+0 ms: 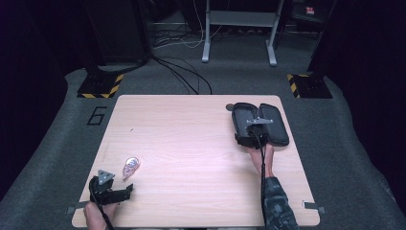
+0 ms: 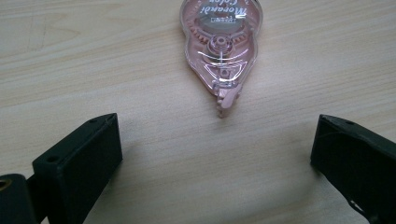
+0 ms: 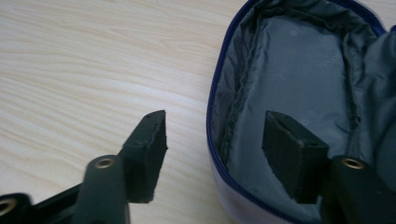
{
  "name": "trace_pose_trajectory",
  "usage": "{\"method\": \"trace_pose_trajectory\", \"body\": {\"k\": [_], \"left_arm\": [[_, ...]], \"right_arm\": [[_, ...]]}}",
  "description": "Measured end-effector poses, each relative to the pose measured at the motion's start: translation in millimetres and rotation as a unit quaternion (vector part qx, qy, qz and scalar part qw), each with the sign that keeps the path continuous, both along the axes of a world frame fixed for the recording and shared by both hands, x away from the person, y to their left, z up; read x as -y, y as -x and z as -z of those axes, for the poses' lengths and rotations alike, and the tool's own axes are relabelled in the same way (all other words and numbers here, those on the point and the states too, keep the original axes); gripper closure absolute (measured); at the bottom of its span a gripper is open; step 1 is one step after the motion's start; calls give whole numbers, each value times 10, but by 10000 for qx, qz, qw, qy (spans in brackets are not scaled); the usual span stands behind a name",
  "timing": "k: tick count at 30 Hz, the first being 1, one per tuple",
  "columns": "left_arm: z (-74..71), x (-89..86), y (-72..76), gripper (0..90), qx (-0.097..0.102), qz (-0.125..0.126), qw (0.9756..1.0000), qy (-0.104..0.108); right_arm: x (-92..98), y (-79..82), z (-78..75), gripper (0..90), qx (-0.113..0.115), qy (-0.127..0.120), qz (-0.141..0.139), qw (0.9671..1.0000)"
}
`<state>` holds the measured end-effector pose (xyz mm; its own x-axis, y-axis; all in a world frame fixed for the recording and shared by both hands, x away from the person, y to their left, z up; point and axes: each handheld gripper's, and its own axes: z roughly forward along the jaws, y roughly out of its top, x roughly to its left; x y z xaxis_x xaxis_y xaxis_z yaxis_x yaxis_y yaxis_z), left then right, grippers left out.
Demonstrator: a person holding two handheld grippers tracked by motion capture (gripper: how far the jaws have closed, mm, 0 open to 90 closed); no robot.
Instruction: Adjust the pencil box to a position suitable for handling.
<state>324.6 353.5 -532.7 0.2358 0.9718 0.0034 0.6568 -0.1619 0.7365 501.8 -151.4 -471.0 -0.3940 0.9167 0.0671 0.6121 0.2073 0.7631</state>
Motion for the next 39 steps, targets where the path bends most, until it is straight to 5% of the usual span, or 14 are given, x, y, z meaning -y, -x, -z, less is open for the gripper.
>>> {"method": "trace_pose_trajectory", "body": {"k": [7,13,23,39], "left_arm": [[-11,-1,-2,18,-88,11,10000,8],[-11,-1,-2,18,-87,10,10000,6],[-12,0,-3,19,-87,0,10000,4],[-3,5,-5,20,-35,-34,10000,14]], "right_arm": [[-207,-122,16,732,-108,436,81,9990],[-250,-113,60,872,-166,600,-35,9981],[-222,51,93,884,-164,587,-378,9974],[-195,667,127,883,-101,713,-1155,9907]]}}
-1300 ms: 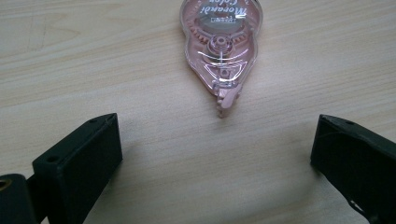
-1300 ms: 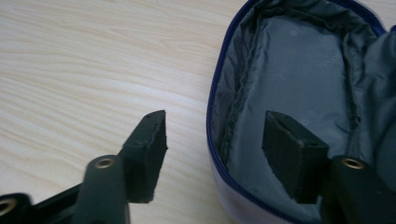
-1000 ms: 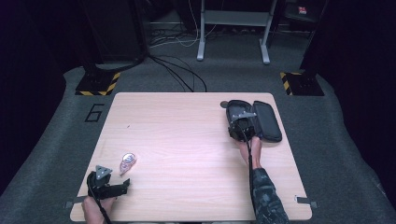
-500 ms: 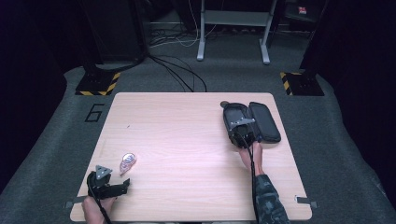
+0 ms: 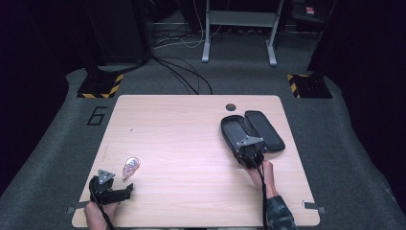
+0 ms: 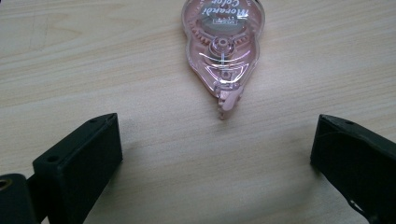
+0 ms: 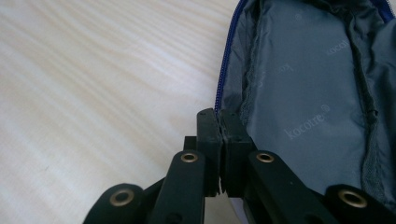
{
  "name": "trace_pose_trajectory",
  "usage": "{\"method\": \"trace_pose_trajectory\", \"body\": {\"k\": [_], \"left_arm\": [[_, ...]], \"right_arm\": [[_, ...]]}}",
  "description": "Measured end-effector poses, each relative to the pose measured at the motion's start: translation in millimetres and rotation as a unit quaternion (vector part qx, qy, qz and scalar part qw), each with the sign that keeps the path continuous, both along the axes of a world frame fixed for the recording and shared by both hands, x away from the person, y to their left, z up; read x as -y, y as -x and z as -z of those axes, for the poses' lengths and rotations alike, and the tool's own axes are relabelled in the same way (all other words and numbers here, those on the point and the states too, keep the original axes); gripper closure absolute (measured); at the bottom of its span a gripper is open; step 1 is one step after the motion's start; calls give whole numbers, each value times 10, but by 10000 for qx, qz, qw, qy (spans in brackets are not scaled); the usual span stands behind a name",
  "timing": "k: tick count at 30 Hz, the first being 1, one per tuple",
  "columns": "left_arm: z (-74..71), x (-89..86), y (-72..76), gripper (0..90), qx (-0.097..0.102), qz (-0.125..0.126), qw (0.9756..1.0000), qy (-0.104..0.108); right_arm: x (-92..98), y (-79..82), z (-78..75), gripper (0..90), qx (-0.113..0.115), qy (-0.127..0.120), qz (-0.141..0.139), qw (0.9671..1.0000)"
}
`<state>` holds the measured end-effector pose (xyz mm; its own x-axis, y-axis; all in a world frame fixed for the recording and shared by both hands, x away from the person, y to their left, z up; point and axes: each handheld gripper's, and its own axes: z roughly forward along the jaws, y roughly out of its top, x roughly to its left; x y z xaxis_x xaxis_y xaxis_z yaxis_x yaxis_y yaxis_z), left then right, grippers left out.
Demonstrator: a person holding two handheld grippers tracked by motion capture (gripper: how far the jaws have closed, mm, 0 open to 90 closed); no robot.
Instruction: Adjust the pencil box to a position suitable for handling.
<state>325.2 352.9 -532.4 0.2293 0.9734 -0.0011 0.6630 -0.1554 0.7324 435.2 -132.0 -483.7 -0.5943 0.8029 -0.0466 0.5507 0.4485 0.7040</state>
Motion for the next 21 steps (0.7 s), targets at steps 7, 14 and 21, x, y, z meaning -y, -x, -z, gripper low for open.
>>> {"method": "trace_pose_trajectory", "body": {"k": [7,14,21], "left_arm": [[-1,0,0,19,-7,-1,10000,0],[-1,0,0,19,-8,-1,10000,0],[-2,0,0,19,-10,0,10000,-2]], "right_arm": [[114,245,25,880,-4,-104,-68,9999],[330,405,19,799,-96,-299,16,9995],[564,474,-108,401,126,-721,678,9950]]}}
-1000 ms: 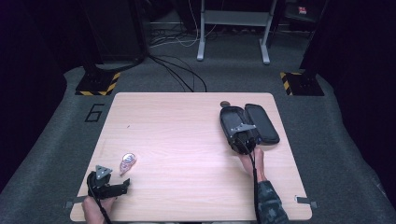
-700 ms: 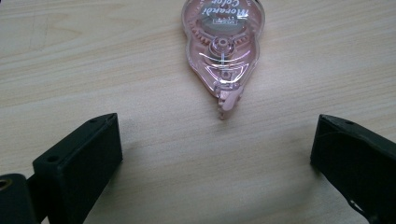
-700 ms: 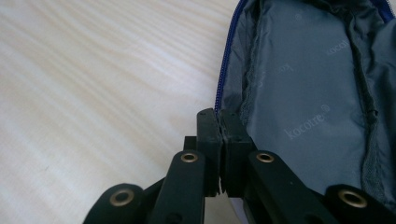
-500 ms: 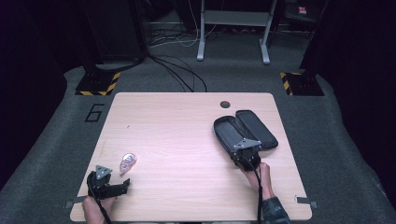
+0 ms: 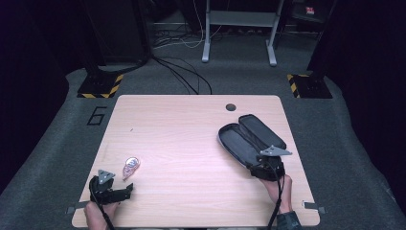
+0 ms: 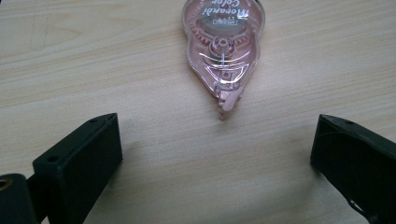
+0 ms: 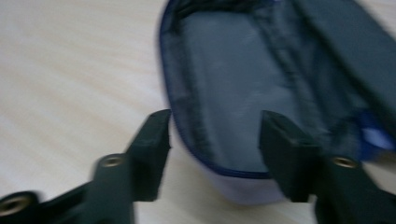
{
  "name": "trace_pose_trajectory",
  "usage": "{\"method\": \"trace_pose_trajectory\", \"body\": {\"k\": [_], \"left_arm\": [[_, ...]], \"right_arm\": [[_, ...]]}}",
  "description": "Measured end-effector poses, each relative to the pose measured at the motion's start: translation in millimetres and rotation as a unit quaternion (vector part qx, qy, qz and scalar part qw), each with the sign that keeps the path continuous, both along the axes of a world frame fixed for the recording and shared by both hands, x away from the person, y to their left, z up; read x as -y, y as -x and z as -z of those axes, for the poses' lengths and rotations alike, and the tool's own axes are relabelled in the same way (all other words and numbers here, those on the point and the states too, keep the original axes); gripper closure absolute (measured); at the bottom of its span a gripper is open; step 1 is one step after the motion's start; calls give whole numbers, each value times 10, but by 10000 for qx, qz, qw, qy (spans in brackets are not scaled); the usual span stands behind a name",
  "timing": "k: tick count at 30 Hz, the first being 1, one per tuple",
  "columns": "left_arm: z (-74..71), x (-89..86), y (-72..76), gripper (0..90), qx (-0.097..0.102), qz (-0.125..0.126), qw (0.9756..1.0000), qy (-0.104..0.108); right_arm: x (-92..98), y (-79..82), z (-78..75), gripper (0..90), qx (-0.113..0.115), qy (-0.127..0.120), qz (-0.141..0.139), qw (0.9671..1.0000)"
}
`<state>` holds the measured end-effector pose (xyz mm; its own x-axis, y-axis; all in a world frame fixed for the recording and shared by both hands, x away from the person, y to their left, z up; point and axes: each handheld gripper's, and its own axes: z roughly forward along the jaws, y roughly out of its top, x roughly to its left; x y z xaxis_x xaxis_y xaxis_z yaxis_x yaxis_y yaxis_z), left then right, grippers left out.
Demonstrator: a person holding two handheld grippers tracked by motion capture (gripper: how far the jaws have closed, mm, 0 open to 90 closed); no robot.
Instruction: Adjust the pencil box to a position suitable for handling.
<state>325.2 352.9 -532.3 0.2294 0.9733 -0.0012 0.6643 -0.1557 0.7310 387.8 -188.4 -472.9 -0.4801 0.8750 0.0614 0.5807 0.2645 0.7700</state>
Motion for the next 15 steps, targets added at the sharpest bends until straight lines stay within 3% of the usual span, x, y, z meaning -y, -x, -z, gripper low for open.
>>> {"method": "trace_pose_trajectory", "body": {"k": [3,6,8,12,15], "left_arm": [[0,0,0,20,0,3,10000,-2],[0,0,0,19,0,-1,10000,0],[-1,-1,0,19,1,3,10000,-12],[0,1,0,19,1,-2,10000,8],[-1,-2,-1,20,3,10,10000,-17]], "right_arm": [[145,3,-43,295,-57,-116,759,9970],[341,-21,-15,229,-239,-387,1382,9894],[427,-45,23,203,-369,-483,1642,9846],[473,-141,107,167,-628,-578,1792,9801],[428,-232,154,159,-747,-600,1745,9800]]}}
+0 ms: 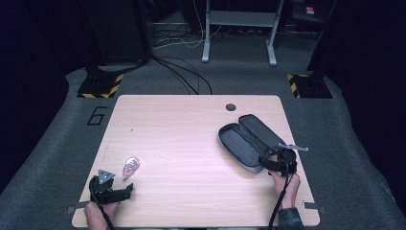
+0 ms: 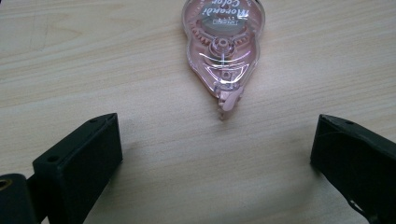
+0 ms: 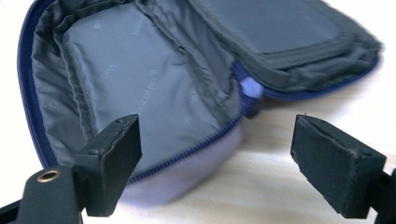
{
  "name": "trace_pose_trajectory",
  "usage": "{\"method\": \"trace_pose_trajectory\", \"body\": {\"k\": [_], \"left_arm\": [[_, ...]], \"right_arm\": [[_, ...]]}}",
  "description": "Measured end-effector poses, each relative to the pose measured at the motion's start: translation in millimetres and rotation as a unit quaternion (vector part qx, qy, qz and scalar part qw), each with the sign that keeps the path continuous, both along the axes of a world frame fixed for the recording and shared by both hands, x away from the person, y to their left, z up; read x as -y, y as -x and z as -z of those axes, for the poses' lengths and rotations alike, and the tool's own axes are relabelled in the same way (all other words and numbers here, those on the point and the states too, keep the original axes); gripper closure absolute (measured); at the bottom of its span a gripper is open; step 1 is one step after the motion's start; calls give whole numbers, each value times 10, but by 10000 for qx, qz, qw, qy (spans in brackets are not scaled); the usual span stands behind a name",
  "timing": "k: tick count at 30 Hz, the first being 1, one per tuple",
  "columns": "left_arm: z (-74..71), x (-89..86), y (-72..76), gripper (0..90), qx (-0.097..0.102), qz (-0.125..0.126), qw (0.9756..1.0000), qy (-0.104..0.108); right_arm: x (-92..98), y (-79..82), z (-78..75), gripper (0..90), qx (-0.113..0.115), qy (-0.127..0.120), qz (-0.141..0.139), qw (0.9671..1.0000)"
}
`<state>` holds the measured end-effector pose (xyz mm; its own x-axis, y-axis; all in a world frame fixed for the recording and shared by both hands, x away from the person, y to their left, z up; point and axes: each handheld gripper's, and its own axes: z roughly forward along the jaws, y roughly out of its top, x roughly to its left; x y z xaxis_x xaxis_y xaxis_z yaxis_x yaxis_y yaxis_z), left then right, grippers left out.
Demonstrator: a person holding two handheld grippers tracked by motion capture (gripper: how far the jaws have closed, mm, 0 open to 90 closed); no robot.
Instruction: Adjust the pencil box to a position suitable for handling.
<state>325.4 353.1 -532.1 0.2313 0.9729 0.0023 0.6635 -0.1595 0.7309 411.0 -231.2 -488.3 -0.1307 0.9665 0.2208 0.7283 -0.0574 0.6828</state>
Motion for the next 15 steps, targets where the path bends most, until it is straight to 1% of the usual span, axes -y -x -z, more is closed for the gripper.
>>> {"method": "trace_pose_trajectory", "body": {"k": [1,2,3,5,6,7,9,11,12,15], "left_arm": [[1,3,1,19,-3,-9,10000,23],[0,0,0,19,-1,2,10000,0],[0,0,0,19,-2,3,10000,-2],[0,0,0,19,0,2,10000,-1],[0,0,0,20,-1,2,10000,0],[0,1,0,20,0,-4,10000,7],[1,1,0,19,-2,-3,10000,15],[1,2,0,19,-2,-4,10000,16],[0,0,0,19,1,2,10000,-1],[0,0,0,20,1,-1,10000,1]], "right_arm": [[-21,-30,13,159,-28,-12,-20,10000],[-39,-64,25,161,-69,-10,-50,10000],[-66,-89,31,176,-82,-17,-32,10000],[-111,-132,52,217,-141,54,-39,9999],[-132,-150,67,264,-182,83,-54,9998],[-136,-164,81,303,-173,132,-103,9997],[-159,-179,97,394,-228,134,-58,9996],[-149,-183,103,486,-244,151,-72,9996],[-142,-188,107,518,-184,125,-89,9997],[-132,-196,109,615,-141,159,-71,9997]]}}
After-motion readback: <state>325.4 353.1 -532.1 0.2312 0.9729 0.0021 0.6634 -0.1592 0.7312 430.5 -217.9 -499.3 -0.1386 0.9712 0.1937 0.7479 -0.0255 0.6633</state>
